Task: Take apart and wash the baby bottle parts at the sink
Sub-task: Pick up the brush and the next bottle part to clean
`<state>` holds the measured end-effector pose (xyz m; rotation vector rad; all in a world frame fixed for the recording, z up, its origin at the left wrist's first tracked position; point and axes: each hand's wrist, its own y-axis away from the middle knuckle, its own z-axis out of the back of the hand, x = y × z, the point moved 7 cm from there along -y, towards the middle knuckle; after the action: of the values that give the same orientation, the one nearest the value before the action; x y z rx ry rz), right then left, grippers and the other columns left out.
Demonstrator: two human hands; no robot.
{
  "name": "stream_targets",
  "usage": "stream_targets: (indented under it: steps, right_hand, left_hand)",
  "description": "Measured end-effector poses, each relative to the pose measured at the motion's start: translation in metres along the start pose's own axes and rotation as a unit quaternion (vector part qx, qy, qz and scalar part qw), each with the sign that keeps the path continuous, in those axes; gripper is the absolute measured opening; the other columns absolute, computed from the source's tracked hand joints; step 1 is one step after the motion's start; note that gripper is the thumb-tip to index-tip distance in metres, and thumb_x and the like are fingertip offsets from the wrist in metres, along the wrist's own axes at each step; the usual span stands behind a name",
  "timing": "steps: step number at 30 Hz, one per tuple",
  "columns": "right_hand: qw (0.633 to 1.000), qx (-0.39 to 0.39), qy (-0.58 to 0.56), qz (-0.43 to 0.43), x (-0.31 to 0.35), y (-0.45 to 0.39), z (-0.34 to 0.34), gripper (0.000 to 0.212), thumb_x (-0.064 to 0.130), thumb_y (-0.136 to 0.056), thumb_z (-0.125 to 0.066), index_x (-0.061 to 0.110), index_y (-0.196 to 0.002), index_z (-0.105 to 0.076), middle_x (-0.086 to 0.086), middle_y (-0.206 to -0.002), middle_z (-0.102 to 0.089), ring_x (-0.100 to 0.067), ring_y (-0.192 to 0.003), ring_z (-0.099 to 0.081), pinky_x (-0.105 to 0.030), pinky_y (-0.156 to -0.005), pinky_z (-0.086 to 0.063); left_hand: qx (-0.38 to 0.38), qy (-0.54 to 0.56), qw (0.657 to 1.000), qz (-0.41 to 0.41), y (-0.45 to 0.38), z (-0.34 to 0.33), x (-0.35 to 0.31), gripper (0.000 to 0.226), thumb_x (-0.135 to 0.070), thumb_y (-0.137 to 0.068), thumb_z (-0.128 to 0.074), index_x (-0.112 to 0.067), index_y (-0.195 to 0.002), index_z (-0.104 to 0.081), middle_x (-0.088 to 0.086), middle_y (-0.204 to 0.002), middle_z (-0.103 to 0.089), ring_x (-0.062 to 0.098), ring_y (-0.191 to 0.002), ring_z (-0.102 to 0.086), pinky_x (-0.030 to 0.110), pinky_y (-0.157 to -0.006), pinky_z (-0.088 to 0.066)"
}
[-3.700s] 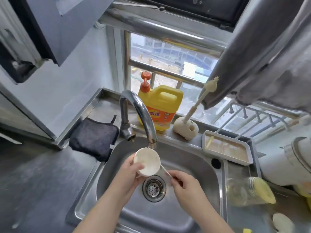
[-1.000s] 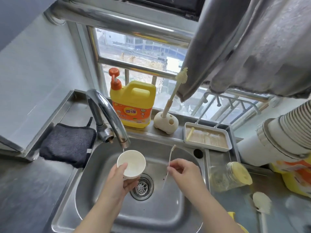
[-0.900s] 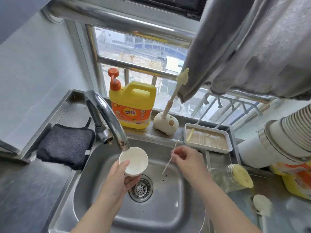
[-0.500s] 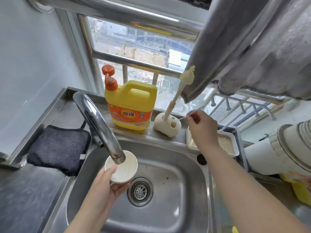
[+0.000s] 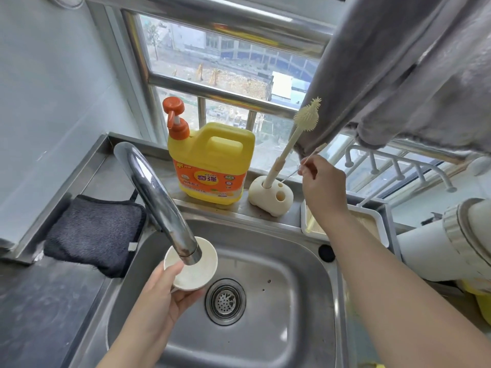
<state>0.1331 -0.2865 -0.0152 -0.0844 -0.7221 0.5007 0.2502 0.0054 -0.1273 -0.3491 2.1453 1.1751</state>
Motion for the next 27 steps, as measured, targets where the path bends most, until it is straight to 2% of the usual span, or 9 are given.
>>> stream_targets:
  steps: [4, 7, 13, 18, 24, 27]
  right_hand:
    - [0.999, 0.025, 0.02, 0.002, 0.0, 0.001, -0.003, 0.015, 0.006, -0.094, -0.049, 0.005, -0.096, -0.064, -0.006, -0.086, -0.066, -0.018, -0.079, -0.057, -0.023, -0.07, -0.041]
    - [0.998, 0.047, 0.021, -0.022, -0.008, 0.003, -0.011, 0.015, 0.008, -0.095, -0.049, 0.007, -0.097, -0.064, -0.005, -0.087, -0.067, -0.016, -0.079, -0.057, -0.02, -0.07, -0.037]
    - [0.994, 0.082, 0.014, -0.072, -0.024, 0.008, -0.03, 0.02, 0.014, -0.095, -0.052, 0.008, -0.103, -0.069, -0.007, -0.096, -0.071, -0.019, -0.09, -0.06, -0.016, -0.072, -0.03]
    - [0.986, 0.11, 0.019, -0.126, -0.031, 0.021, -0.029, 0.028, 0.015, -0.093, -0.055, 0.009, -0.118, -0.064, -0.008, -0.105, -0.069, -0.022, -0.104, -0.059, -0.023, -0.087, -0.037]
    - [0.977, 0.159, 0.023, -0.137, -0.019, 0.077, -0.015, 0.024, 0.019, -0.09, -0.059, 0.017, -0.114, -0.06, 0.004, -0.093, -0.062, -0.013, -0.09, -0.057, -0.018, -0.076, -0.034]
    - [0.966, 0.22, 0.008, -0.137, -0.012, 0.123, -0.013, 0.025, 0.023, -0.089, -0.061, 0.021, -0.114, -0.06, 0.006, -0.098, -0.063, -0.01, -0.09, -0.058, -0.019, -0.079, -0.039]
  left_hand:
    - [0.0, 0.003, 1.0, 0.005, 0.001, 0.001, 0.002, 0.018, -0.014, -0.097, -0.045, -0.02, -0.103, -0.061, 0.011, -0.101, -0.067, 0.038, -0.102, -0.059, 0.033, -0.063, -0.058]
    - [0.003, 0.002, 1.0, 0.003, 0.003, 0.001, 0.002, 0.017, -0.014, -0.097, -0.045, -0.019, -0.103, -0.06, 0.011, -0.098, -0.068, 0.038, -0.099, -0.06, 0.032, -0.062, -0.058]
    - [0.003, 0.001, 1.0, -0.004, 0.003, 0.003, 0.001, 0.019, -0.014, -0.096, -0.046, -0.019, -0.106, -0.061, 0.011, -0.1, -0.069, 0.038, -0.1, -0.062, 0.038, -0.074, -0.056]
    - [0.003, 0.006, 1.0, -0.005, 0.006, 0.004, 0.002, 0.018, -0.014, -0.096, -0.046, -0.017, -0.106, -0.061, 0.012, -0.101, -0.068, 0.037, -0.099, -0.061, 0.038, -0.073, -0.056]
    - [-0.001, 0.002, 1.0, 0.0, 0.01, 0.005, 0.002, 0.016, -0.016, -0.097, -0.046, -0.016, -0.105, -0.06, 0.016, -0.104, -0.065, 0.036, -0.09, -0.064, 0.036, -0.068, -0.058]
    - [0.008, -0.01, 1.0, 0.001, 0.014, -0.001, 0.005, 0.014, -0.016, -0.098, -0.044, -0.018, -0.102, -0.057, 0.015, -0.102, -0.062, 0.034, -0.087, -0.063, 0.036, -0.07, -0.056]
